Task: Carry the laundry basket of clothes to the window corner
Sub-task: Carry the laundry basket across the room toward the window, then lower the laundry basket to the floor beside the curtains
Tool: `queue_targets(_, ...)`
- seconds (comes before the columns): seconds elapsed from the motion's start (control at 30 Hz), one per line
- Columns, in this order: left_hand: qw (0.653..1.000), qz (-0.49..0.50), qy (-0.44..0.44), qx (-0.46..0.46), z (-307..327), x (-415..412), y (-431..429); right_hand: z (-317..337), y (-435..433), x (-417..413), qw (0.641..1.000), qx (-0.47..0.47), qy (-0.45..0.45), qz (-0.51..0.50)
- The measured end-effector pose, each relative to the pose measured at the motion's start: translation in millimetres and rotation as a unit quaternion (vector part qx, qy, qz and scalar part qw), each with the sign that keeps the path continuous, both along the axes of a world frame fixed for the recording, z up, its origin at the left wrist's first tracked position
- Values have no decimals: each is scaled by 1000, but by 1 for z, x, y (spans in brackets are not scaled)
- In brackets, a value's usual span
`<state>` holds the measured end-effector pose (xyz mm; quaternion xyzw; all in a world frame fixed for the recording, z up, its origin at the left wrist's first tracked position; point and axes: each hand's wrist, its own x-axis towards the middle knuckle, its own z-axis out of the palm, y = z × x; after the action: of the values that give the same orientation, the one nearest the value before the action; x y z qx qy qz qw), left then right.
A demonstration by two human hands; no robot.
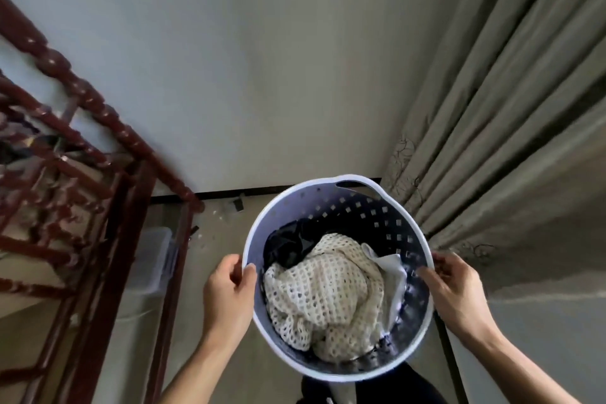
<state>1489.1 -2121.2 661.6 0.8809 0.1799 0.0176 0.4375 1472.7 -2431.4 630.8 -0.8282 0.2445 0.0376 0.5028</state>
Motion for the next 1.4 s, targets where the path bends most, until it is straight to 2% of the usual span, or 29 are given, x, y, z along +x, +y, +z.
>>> queue_targets(0.37,991,30,119,49,-64,198,-20,-64,-15,220,995,14,89,51)
queue_targets(0.53,987,10,155,50,-93,261,-24,-89,-20,293,988,-42,130,76)
queue_targets(0.67,979,-13,190,65,-147,312,-18,-133,-18,335,978,-72,174,85)
queue_targets(0.9,959,-82,265,56,-296,402,-14,-272,-9,390,961,-111,246,59)
queue_targets(1.17,919,-197,309,142,-495,483,-20,-478,-12,426,943,-116,310,27)
queue_targets(1.27,915,-205,313,151,-564,504,-28,-552,-18,431,944,-95,317,15)
queue_targets(1.4,917,-178,339,109,-639,518,-37,-627,-25,439,942,-87,324,-2)
